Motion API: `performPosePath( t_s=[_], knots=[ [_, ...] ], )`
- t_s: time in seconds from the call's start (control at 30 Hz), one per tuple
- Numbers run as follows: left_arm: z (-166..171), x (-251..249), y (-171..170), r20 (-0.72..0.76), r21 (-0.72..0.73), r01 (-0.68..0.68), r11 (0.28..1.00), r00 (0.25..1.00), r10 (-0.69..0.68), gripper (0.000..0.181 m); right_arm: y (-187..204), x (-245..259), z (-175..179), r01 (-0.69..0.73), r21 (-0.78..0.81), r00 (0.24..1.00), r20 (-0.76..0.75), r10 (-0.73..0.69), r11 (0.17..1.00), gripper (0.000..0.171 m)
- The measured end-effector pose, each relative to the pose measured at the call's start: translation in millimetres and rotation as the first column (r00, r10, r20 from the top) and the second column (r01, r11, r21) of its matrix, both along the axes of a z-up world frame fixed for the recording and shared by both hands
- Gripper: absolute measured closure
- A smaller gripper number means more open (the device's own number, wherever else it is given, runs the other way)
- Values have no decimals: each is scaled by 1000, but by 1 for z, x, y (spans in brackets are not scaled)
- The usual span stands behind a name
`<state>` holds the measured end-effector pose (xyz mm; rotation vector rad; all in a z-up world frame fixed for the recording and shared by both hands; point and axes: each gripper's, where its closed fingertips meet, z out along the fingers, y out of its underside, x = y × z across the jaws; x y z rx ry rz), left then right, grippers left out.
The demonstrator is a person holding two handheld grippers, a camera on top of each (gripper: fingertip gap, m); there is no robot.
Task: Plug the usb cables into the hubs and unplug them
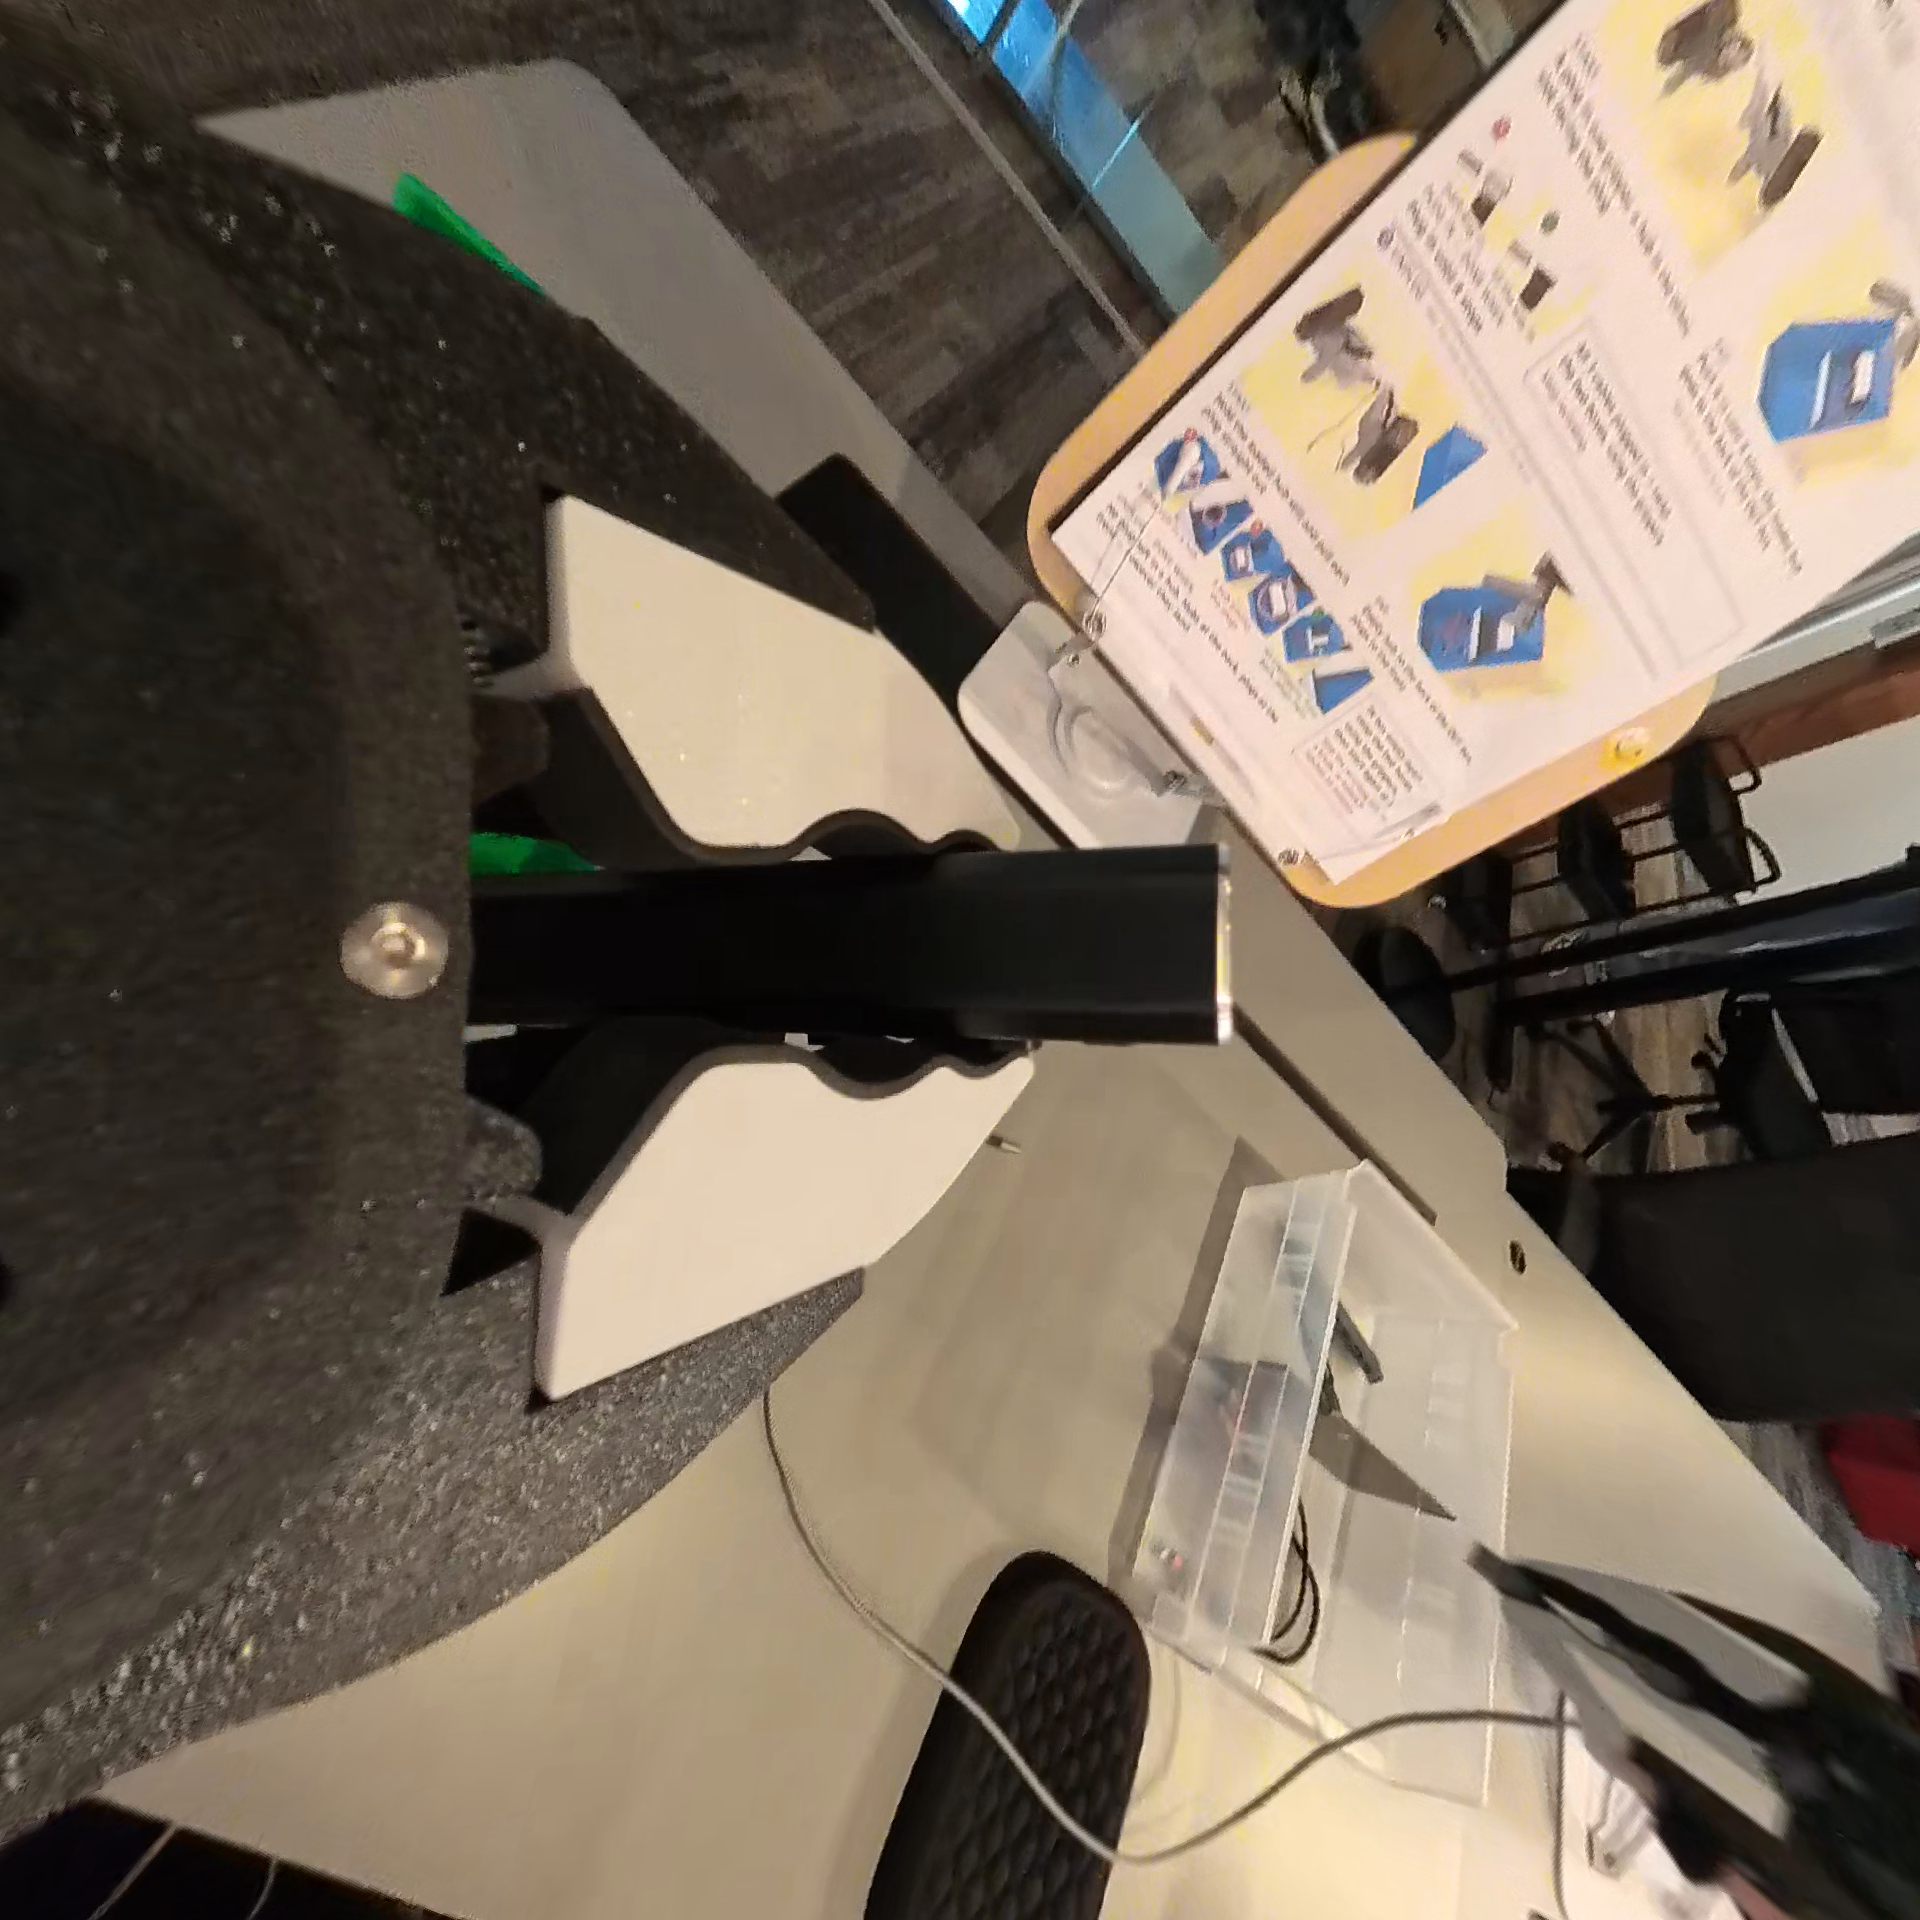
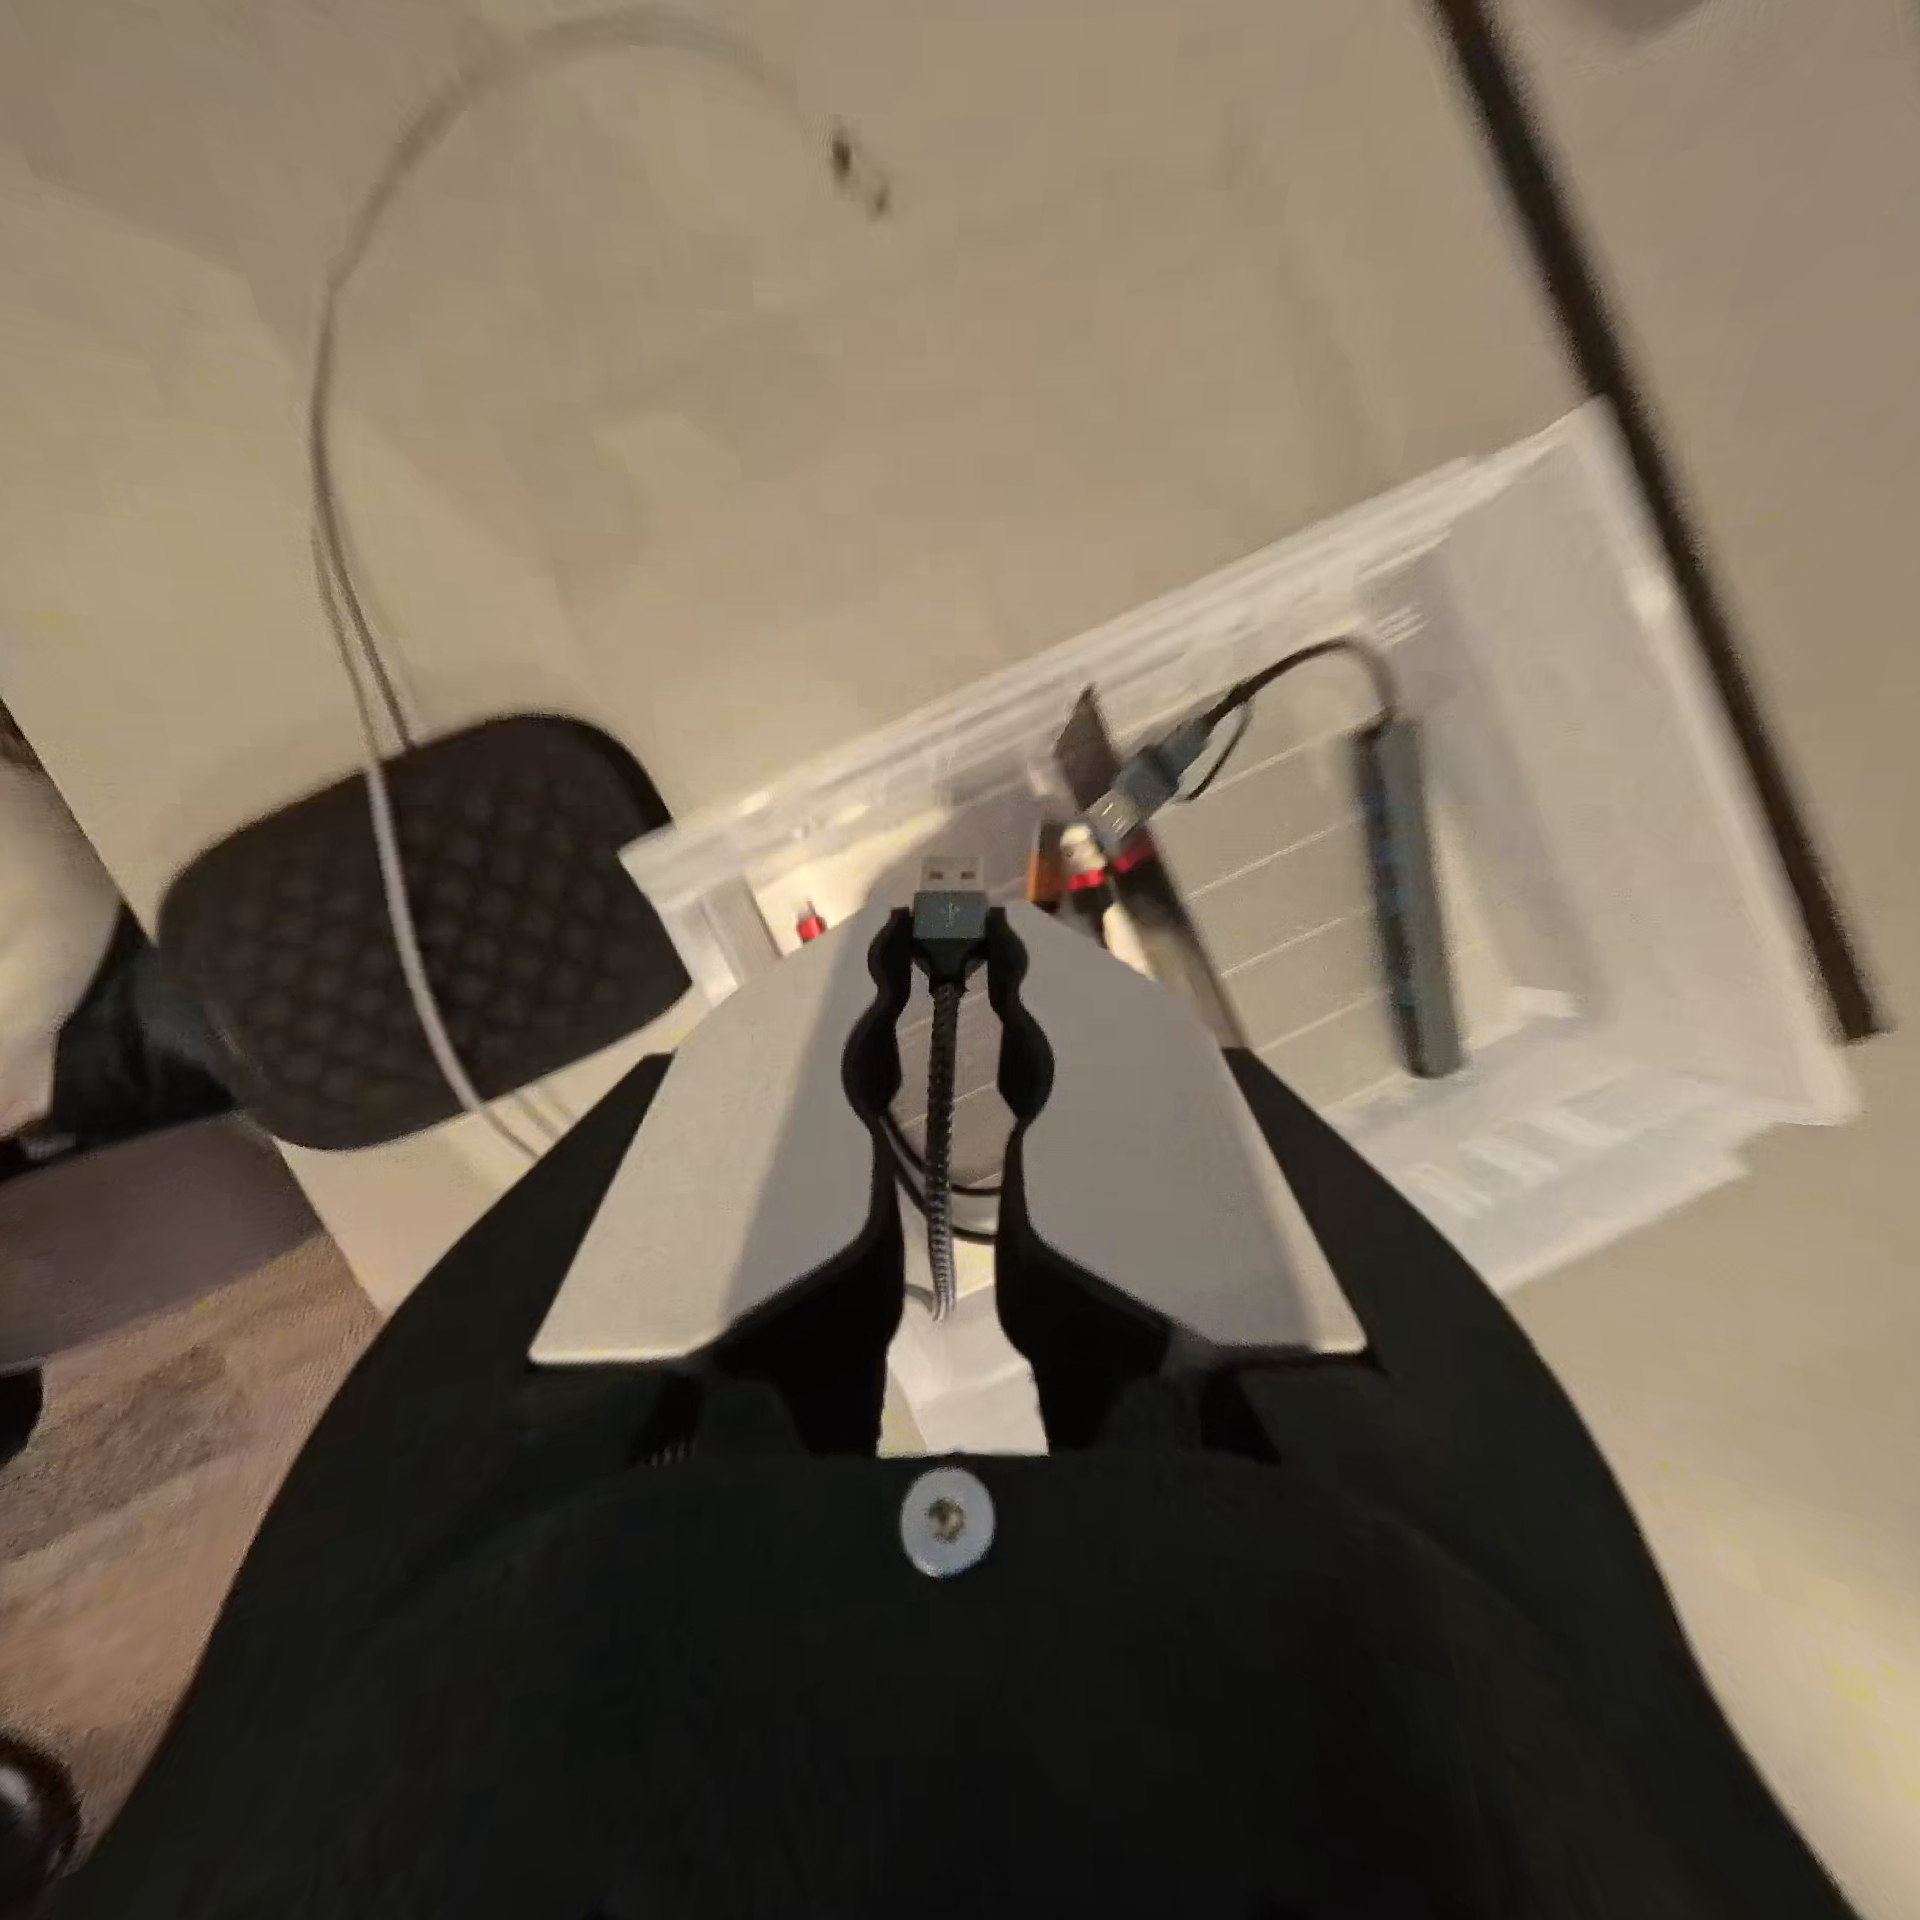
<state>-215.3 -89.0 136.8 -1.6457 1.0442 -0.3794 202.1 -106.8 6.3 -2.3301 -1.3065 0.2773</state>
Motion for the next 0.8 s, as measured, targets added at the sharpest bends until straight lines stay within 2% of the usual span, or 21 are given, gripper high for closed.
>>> performPosePath(
  t_s=[0.13, 0.23, 0.3, 0.37, 0.47, 0.53, 0.57, 0.63, 0.7, 0.8],
  knots=[
    [-10, 14, -11, -15, -17, 33, 999, 999, -33, 151, -2, 23, -75, 5, -91, 999, 36, -2, 996, 156],
    [-12, 22, -17, -9, -27, 54, 998, 999, -54, 151, -2, 35, -105, 14, -116, 997, 77, -5, 993, 156],
    [-12, 26, -20, 4, -37, 68, 997, 998, -68, 151, 1, 39, -109, 28, -91, 997, 71, -22, 995, 140],
    [-12, 27, -22, 15, -43, 73, 996, 997, -72, 151, 7, 41, -90, 32, 13, 998, 46, -33, 999, 135],
    [-10, 23, -22, 22, -37, 56, 998, 998, -55, 151, 9, 25, -17, 91, 257, 996, -34, -86, 962, 134],
    [-10, 21, -23, 34, -31, 49, 998, 998, -48, 151, -24, -48, 24, 38, 341, 978, -207, 36, 939, 131],
    [-10, 21, -23, 41, -31, 51, 998, 998, -49, 151, -50, -93, 23, -38, 346, 958, -254, 133, 937, 130],
    [-13, 23, -23, 52, -38, 57, 998, 997, -55, 151, -102, -160, -27, -223, 252, 946, -178, 271, 942, 129],
    [-15, 24, -23, 55, -47, 64, 997, 997, -61, 151, -130, -185, -82, -311, 179, 946, -31, 322, 933, 130],
    [-17, 26, -24, 49, -54, 74, 996, 996, -72, 151, -146, -187, -130, -253, 10, 967, 6, 253, 967, 132]
  ],
)
